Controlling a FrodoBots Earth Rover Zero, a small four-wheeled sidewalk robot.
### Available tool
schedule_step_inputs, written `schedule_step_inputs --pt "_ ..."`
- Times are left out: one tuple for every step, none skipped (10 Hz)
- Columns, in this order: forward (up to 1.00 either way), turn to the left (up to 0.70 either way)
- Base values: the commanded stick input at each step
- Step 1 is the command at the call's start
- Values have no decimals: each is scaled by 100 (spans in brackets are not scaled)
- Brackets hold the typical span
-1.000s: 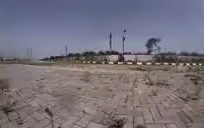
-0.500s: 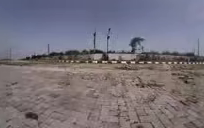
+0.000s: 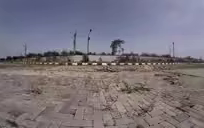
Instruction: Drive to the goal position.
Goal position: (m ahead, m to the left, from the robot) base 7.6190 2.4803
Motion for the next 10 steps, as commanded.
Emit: schedule_step_inputs --pt "100 0" --pt "100 0" --pt "100 0" --pt "100 0" --pt "100 0" --pt "100 0" --pt "100 0" --pt "100 0" --pt "100 0" --pt "100 0"
